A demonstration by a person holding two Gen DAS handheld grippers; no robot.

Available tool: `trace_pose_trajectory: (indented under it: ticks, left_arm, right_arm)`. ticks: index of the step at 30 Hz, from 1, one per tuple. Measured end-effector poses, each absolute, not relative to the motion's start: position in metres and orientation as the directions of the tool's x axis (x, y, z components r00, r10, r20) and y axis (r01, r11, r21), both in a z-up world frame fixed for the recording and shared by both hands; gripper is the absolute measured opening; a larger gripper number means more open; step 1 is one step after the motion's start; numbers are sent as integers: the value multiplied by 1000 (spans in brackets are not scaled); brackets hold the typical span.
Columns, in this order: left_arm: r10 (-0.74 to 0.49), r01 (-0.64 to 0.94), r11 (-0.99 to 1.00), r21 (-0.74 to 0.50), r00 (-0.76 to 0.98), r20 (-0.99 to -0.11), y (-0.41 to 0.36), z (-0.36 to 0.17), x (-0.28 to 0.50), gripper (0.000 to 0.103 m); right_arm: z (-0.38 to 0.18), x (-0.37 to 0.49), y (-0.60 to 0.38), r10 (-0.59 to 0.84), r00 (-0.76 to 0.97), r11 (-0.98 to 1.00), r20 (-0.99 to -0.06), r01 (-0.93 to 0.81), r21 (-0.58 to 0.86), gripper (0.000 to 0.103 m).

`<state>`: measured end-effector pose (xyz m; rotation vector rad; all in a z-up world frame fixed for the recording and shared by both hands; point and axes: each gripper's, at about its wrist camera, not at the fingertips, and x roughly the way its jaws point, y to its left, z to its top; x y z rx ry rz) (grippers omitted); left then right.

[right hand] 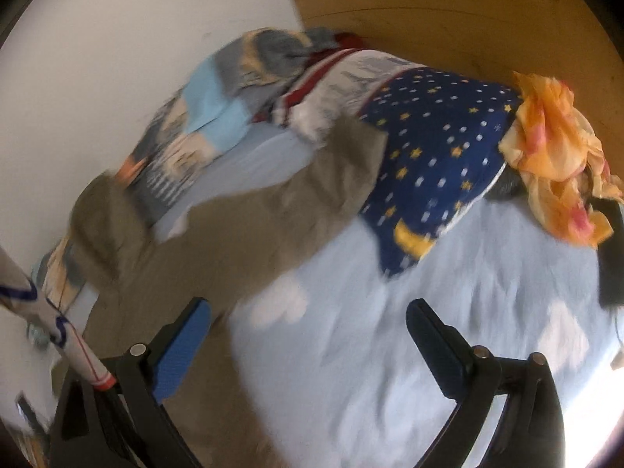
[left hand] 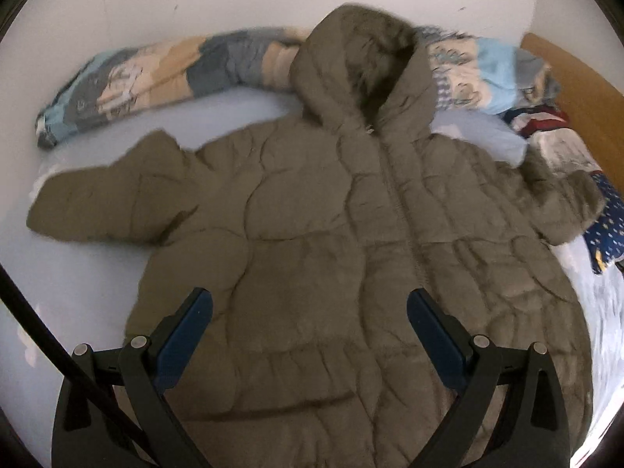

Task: Fold large clothes
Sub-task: 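Grasp the jacket sleeve cuff by the pillow with the right tool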

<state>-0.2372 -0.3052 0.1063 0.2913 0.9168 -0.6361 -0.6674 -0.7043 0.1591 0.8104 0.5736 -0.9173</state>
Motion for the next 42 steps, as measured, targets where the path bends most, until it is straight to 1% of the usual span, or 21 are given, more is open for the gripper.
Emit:
trace_pose_trajectory:
  ticks: [2, 5, 7, 10, 13, 14, 17, 19, 21, 23, 24, 25, 31, 34, 37, 42]
  left_arm:
    - [-339, 605, 796, -8, 435, -834, -309, 92, -228, 100]
    - [-310, 586, 810, -26, 390, -867, -311, 74, -219, 100]
    - [-300, 592, 806, -16, 385, -873, -311, 68, -219, 100]
    - [-283, 612, 790, 39, 420, -862, -313, 69, -224, 100]
    - [-288, 626, 777, 62, 442, -849, -310, 71, -224, 100]
    - [-295, 625, 778, 56, 442, -847, -309, 72, -224, 100]
    - [-322, 620, 784, 12, 422, -847, -308, 73, -219, 100]
    - [-330, 625, 781, 5, 420, -846, -309, 72, -218, 100]
    - [-319, 630, 776, 27, 429, -845, -310, 70, -221, 100]
    - [-314, 636, 771, 35, 426, -849, -312, 67, -222, 100]
    - [-309, 637, 770, 37, 423, -852, -313, 66, -222, 100]
    - [-309, 638, 769, 36, 420, -853, -313, 65, -222, 100]
    - [-333, 631, 776, 5, 417, -846, -308, 73, -224, 100]
    - [-359, 633, 774, -17, 416, -835, -306, 82, -228, 100]
    - [-370, 638, 770, -8, 437, -820, -304, 90, -233, 100]
    - [-394, 641, 767, -17, 449, -802, -297, 101, -239, 100]
  right_arm:
    - [152, -663, -746, -479, 478, 321, -736, 876, 360, 97]
    - [142, -658, -794, -478, 472, 279, -741, 881, 382, 92]
    - [135, -655, -825, -480, 466, 256, -744, 885, 389, 86]
    - [124, -649, -856, -481, 460, 238, -746, 888, 394, 85]
    - [110, -641, -883, -471, 441, 217, -764, 898, 384, 75]
    - [105, -638, -891, -466, 438, 211, -769, 899, 384, 73]
    - [94, -634, -907, -463, 434, 198, -773, 901, 387, 71]
    - [87, -626, -917, -470, 395, 190, -789, 918, 347, 70]
    - [80, -622, -923, -475, 393, 191, -788, 919, 344, 61]
    - [73, -615, -929, -463, 389, 192, -796, 921, 338, 22]
    - [72, -615, -929, -464, 393, 182, -794, 919, 348, 22]
    - [75, -616, -926, -484, 404, 185, -776, 914, 361, 17]
    - [111, -628, -898, -563, 408, 192, -718, 910, 367, 16]
    - [144, -645, -882, -614, 407, 181, -676, 907, 381, 16]
    - [175, -655, -868, -626, 433, 187, -648, 891, 414, 16]
    - [232, -650, -828, -650, 483, 262, -587, 867, 423, 16]
